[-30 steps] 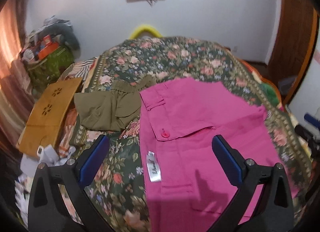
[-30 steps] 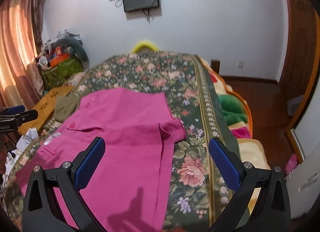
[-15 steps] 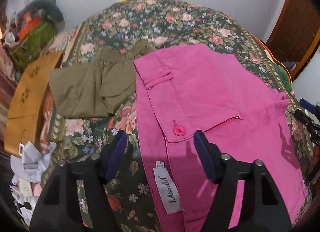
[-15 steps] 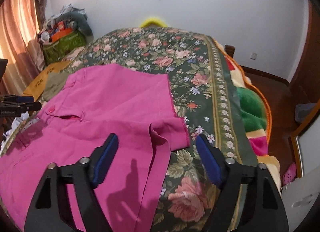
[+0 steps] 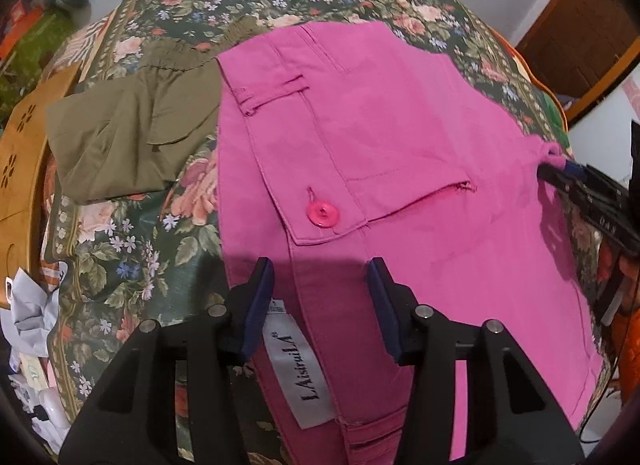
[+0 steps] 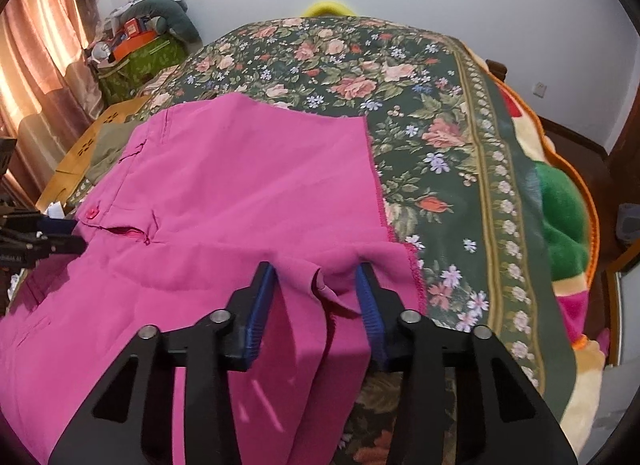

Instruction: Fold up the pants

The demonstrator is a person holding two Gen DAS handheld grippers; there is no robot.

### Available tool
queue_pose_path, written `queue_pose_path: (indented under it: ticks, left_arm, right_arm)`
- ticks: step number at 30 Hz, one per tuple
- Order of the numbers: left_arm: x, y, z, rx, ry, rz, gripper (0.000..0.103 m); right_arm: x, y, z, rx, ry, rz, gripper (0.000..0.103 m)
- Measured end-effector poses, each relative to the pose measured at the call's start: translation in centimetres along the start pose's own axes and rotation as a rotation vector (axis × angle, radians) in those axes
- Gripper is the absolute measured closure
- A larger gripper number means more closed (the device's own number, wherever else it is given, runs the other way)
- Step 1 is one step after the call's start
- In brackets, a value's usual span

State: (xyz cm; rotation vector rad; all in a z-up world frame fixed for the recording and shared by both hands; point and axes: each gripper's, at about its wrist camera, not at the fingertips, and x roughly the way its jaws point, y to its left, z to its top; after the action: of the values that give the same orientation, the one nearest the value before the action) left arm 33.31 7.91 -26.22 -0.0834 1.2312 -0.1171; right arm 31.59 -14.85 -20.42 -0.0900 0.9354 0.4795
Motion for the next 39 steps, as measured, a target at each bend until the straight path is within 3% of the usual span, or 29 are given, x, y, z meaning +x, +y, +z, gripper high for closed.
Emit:
queue_pose_path:
  ticks: [2,5,9,19,28,34,37,39]
  left_arm:
    - [0.2,-0.2,0.0,0.008,-0.006,0.013,0.058]
    - [0.2,-0.5,0.0,0.024,-0.019,0.060,0.081]
    - [0.5,-0.4,0.0,0.033,-0.029,0.096,0.087]
    - [0.7,-0.9,-0.4,0.068,-0.055,0.170,0.087]
    - [0.7,0.0,-0.3,0.023,-0.046,0.104,0.087]
    - [-0.3,0.0,0.1,0.020,-0.022,0.084,0.085]
    - [-1.7,-0.3,0.4,0.058,-0.063,0.109,0.084]
    - [-2.4,-0.2,0.9,0.067,-0.080,0.108,0.077]
  right_arm:
    - [0.3,-0.2,0.0,0.008,0.004,0.016,0.079]
    - [0.7,-0.9,0.0,0.052,0.015,0.074,0.092]
    - [1.3,-0.8,-0.1,0.062,0.028,0.069,0.096]
    - [1.2,-1.1,0.0,0.028,0.010,-0.047,0.099]
    - [2.1,-1.5,-0.2,0.033,0.072,-0.073,0.099]
    - [0.7,-2.2,0.1,0.091,0.067,-0.021,0.098]
    - [-0.9,-2.7,0.3,0.125,0.043,0.002,0.094]
    - [-1.9,-2.9,0.7,0.130,0.027,-0.005,0.084]
